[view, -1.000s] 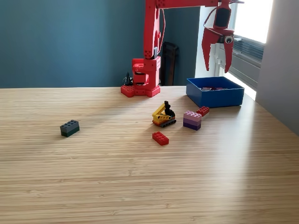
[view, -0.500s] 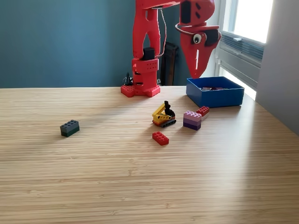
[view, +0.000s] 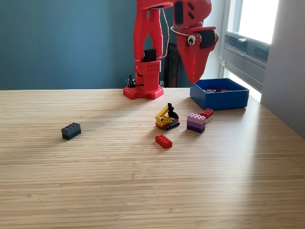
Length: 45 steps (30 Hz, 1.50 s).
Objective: Grasp a lego block and put it in the bin.
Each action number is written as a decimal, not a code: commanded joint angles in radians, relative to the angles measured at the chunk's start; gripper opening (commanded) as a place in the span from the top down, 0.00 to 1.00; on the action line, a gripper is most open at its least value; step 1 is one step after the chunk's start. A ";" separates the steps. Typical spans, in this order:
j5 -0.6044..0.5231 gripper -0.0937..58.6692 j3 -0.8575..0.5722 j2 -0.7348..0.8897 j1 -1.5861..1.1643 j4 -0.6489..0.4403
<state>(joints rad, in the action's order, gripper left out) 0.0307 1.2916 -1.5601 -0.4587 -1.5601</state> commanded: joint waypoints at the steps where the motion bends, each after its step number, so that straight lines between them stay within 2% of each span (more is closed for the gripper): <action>1: -0.002 1.00 -0.005 -0.095 0.012 0.014; 7: 0.005 1.00 0.005 -0.095 0.057 0.028; 13: 0.011 1.00 0.043 -0.095 0.152 0.115; 20: -0.094 1.00 0.078 -0.095 0.221 0.147; 23: -0.101 1.00 0.101 -0.095 0.230 0.155; 30: -0.002 1.00 0.146 -0.095 0.198 0.155; 34: 0.074 1.00 0.163 -0.095 0.106 0.155; 45: 0.179 1.00 0.184 -0.103 -0.147 0.155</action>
<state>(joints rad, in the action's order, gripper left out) 0.1902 1.4772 -1.5601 -0.5461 -1.4205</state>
